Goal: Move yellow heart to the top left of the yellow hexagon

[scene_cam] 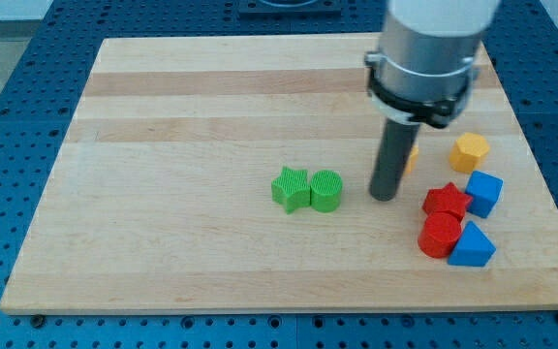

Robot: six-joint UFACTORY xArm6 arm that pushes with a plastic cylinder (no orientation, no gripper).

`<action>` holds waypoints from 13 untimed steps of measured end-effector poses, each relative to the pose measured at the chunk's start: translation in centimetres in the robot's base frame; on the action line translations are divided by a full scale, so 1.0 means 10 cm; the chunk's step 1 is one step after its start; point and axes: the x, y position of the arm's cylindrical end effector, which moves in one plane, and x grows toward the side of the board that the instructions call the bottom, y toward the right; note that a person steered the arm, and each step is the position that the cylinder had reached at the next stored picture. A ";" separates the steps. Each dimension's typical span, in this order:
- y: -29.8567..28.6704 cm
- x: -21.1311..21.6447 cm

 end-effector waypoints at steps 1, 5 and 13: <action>-0.04 -0.42; 0.01 -0.53; 0.80 -1.01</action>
